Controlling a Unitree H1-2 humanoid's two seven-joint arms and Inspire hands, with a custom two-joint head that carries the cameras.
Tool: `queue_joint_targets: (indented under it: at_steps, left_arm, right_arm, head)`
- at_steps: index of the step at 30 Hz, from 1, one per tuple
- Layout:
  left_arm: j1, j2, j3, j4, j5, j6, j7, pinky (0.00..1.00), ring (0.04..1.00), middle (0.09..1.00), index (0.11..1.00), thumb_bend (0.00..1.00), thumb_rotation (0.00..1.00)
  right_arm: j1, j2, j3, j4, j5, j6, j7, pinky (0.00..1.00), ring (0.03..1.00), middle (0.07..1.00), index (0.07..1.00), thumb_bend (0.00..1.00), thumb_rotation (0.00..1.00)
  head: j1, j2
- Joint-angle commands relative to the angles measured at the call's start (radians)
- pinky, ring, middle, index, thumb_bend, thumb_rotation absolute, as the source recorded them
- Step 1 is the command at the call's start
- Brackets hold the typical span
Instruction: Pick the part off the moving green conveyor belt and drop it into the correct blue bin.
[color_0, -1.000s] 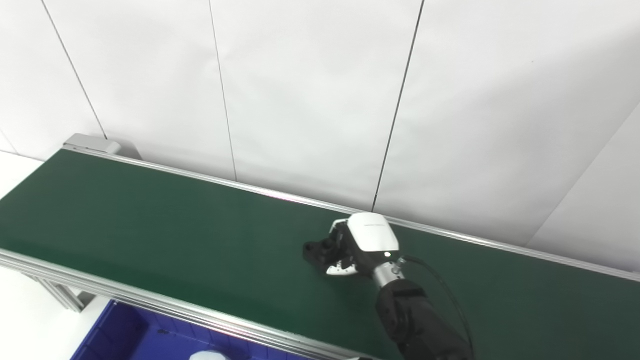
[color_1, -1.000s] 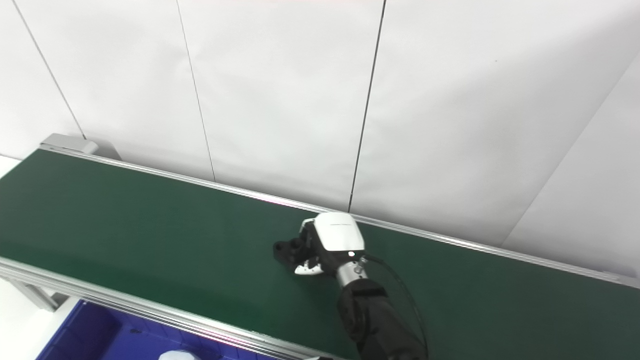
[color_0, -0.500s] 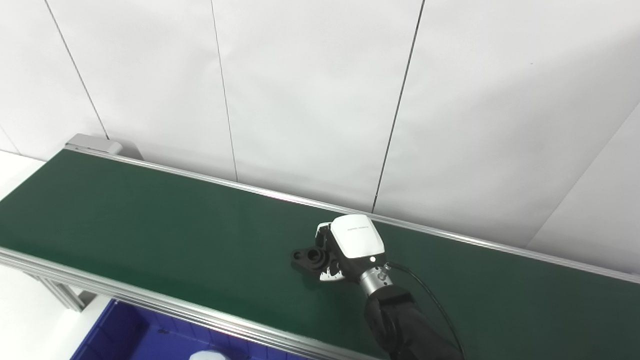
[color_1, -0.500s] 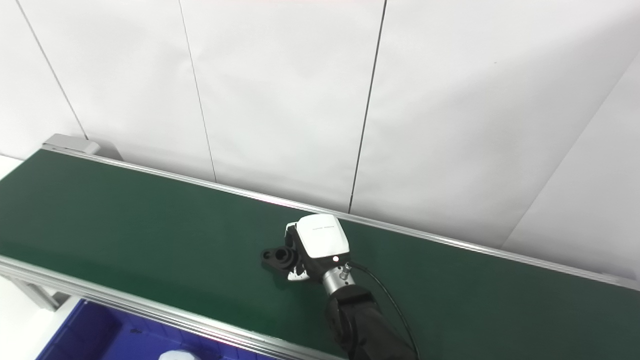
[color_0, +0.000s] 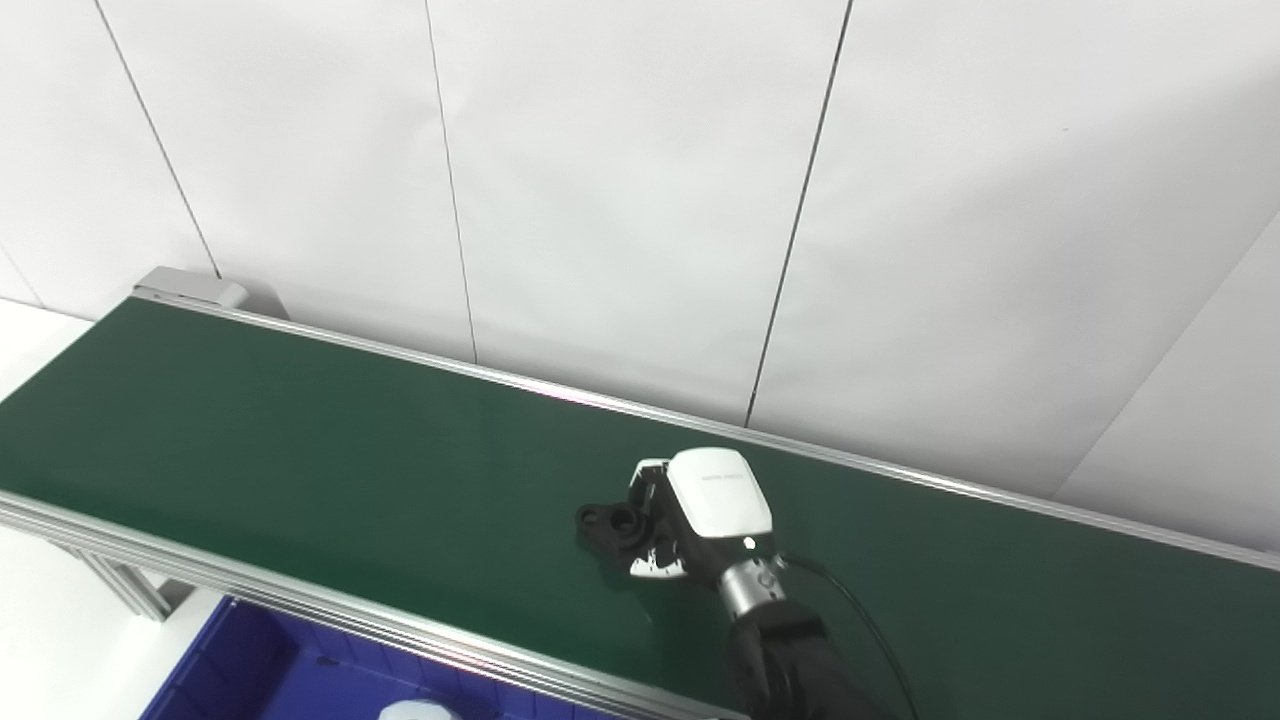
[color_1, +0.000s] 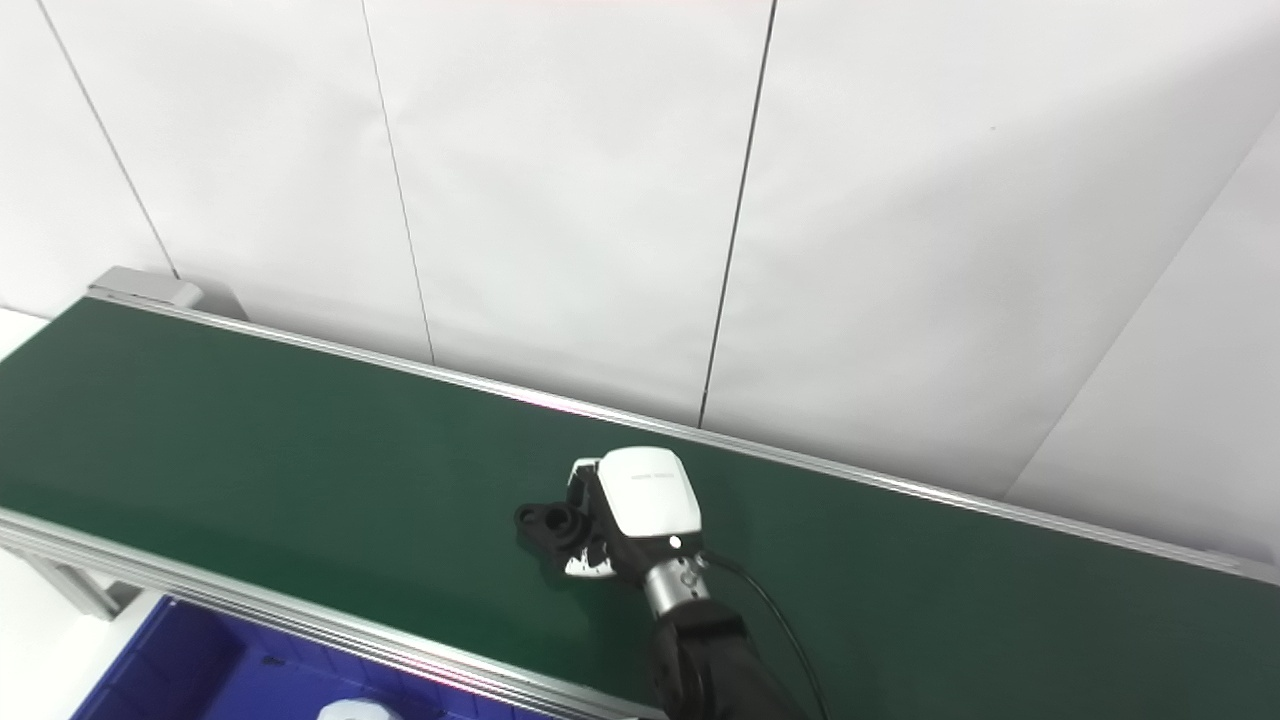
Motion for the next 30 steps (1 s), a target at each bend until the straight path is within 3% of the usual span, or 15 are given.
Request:
queue_joint_targets:
  at_steps: [1, 8, 13, 17, 24, 30]
  left_arm:
    - [0.004, 0.002, -0.002, -0.036, -0.025, -0.01, -0.006, 0.76, 0.877, 0.888, 0.844, 0.88, 0.47]
    - [0.011, 0.041, 0.003, -0.1, -0.085, 0.047, -0.05, 0.84, 0.916, 0.918, 0.874, 0.84, 0.45]
    - [0.014, 0.071, 0.008, -0.142, -0.092, 0.057, -0.06, 0.89, 0.936, 0.933, 0.892, 0.81, 0.5]
    - [0.023, 0.089, 0.018, -0.171, -0.103, 0.058, -0.064, 0.94, 0.958, 0.95, 0.908, 0.78, 0.56]
    - [0.035, 0.113, 0.031, -0.218, -0.121, 0.074, -0.071, 0.98, 0.978, 0.968, 0.943, 0.77, 0.67]
    - [0.047, 0.117, 0.063, -0.247, -0.173, 0.072, -0.072, 1.0, 0.983, 0.955, 0.934, 0.8, 0.67]
  right_arm:
    - [0.042, -0.032, 0.003, -0.052, 0.002, -0.008, 0.059, 0.14, 0.19, 0.469, 0.486, 0.53, 0.0]
    - [0.112, -0.103, -0.065, -0.34, 0.001, 0.039, 0.158, 0.13, 0.185, 0.469, 0.486, 0.52, 0.0]
    - [0.149, -0.138, -0.121, -0.498, -0.014, 0.058, 0.22, 0.13, 0.182, 0.469, 0.485, 0.53, 0.0]
    - [0.19, -0.166, -0.167, -0.644, -0.032, 0.096, 0.304, 0.15, 0.21, 0.47, 0.486, 0.52, 0.0]
    - [0.306, -0.223, -0.243, -0.888, -0.06, 0.123, 0.428, 0.16, 0.219, 0.471, 0.486, 0.52, 0.0]
    - [0.41, -0.247, -0.3, -1.06, -0.113, 0.143, 0.533, 0.16, 0.225, 0.471, 0.484, 0.52, 0.0]
  head:
    - [-0.015, 0.011]
    - [-0.116, 0.078]
    - [-0.183, 0.114]
    - [-0.255, 0.165]
    - [-0.343, 0.222]
    - [-0.446, 0.259]
